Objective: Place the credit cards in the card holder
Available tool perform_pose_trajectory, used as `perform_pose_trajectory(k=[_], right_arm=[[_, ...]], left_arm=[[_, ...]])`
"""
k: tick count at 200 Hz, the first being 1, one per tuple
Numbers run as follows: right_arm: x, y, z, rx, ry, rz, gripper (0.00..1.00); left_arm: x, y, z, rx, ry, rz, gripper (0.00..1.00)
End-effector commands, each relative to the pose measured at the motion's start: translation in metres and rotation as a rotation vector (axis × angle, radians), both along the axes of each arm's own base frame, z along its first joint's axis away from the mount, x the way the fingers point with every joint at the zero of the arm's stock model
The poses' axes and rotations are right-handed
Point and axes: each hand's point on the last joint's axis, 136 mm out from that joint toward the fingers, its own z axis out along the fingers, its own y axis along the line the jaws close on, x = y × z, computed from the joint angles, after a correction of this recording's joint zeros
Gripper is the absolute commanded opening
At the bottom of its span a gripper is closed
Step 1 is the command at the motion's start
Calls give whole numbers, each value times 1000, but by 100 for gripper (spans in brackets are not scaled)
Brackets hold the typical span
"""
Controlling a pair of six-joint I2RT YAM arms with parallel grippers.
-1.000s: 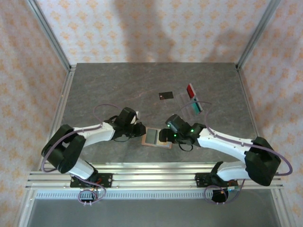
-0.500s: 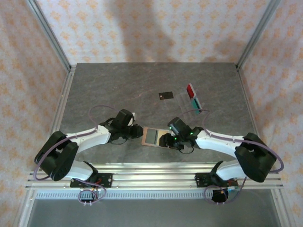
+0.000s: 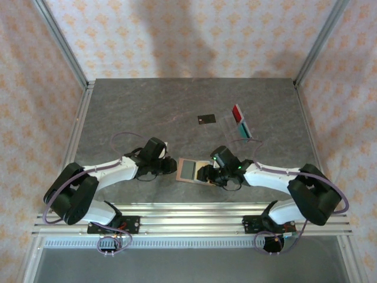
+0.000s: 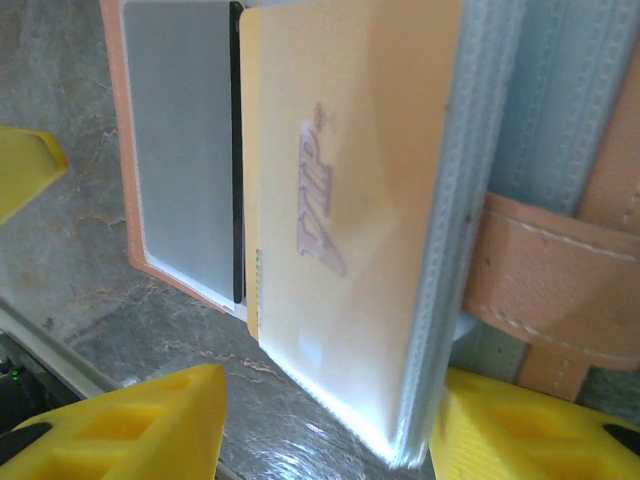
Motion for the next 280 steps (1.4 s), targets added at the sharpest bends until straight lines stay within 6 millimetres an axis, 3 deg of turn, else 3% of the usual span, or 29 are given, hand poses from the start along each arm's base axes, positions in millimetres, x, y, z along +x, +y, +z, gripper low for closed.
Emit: perform_pose_trajectory(k=[1,45,119,190,222,280], right_arm=[[5,4,0,32,-3,-19,55],[6,0,8,5,-24,-13,55],[6,-26,17,-116,-76,-20,59],[8,-8,11,-42,-47,0,53],[9,-5,14,-34,-52,10,40],[9,-9,17,-68,-59,29,40]], left_arm=[[-5,4,-10,27,13,5,26],[-5,2,-12,31,20,-5,25],[-3,2,-12,39,23,-9,24],[-3,1,-15,38,29,-8,24],[-4,1,-15,40,30,-9,24],[-4,1,-16,39,33,-11,24]])
